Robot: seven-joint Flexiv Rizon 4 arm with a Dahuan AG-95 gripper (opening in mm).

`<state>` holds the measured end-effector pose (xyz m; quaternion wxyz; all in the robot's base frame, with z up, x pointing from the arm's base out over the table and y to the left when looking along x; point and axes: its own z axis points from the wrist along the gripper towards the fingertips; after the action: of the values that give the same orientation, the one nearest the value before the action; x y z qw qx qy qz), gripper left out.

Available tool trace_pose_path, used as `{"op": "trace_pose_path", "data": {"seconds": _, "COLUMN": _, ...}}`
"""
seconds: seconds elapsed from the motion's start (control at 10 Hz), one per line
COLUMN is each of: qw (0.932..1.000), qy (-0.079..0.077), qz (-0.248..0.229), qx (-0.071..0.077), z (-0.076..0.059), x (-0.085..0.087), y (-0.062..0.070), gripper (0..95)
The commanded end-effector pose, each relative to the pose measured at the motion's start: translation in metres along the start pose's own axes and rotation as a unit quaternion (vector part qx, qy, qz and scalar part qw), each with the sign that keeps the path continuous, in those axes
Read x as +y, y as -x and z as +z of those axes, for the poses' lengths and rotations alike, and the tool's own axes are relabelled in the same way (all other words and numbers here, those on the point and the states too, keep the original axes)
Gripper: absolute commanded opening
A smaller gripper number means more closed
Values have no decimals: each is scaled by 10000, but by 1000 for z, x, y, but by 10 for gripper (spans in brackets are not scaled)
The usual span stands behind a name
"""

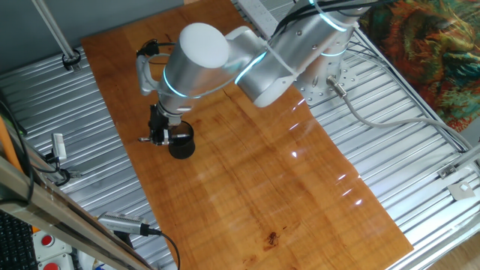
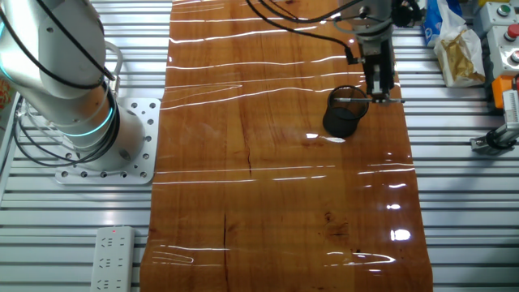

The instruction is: Put the pen into the pen holder

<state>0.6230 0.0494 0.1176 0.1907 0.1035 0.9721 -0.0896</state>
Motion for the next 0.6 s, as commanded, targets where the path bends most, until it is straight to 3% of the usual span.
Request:
{"op": "trace_pose_path", "data": {"seconds": 0.1, "qw": 9999, "qy": 43, "qz": 21, "qx": -128, "z": -1, "x": -1, "y": 0, "gripper": 0}}
{"op": "trace_pose_path", "data": {"seconds": 0.6, "qw": 9998, "qy": 46, "qz": 15, "qx": -203, "z": -2, "x": 0, "y": 0, "gripper": 0}}
